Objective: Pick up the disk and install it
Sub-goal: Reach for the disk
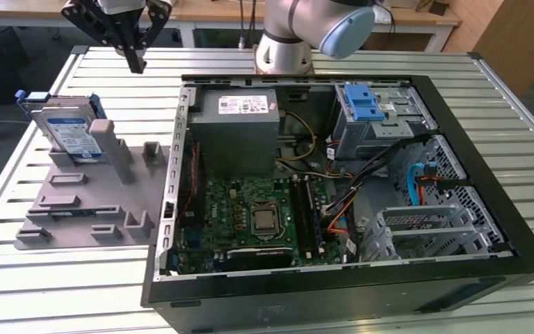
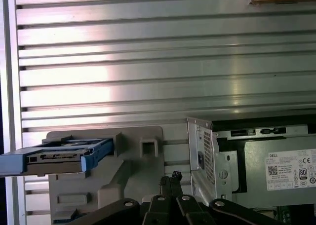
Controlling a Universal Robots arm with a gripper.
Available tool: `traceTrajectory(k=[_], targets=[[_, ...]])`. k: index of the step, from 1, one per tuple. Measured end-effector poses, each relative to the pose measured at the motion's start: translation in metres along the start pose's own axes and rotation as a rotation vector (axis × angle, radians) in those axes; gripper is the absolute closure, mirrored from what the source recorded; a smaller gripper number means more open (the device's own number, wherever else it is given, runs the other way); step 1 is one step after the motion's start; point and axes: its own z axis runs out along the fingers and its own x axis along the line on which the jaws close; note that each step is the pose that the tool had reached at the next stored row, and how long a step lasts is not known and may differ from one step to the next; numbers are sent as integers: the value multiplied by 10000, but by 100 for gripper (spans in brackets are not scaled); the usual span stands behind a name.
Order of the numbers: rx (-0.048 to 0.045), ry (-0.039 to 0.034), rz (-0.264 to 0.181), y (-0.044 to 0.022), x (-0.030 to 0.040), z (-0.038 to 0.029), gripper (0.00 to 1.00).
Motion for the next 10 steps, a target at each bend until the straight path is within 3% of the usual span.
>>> traceTrajectory(k=[10], targets=[[0,0,0,24,95,5,89]])
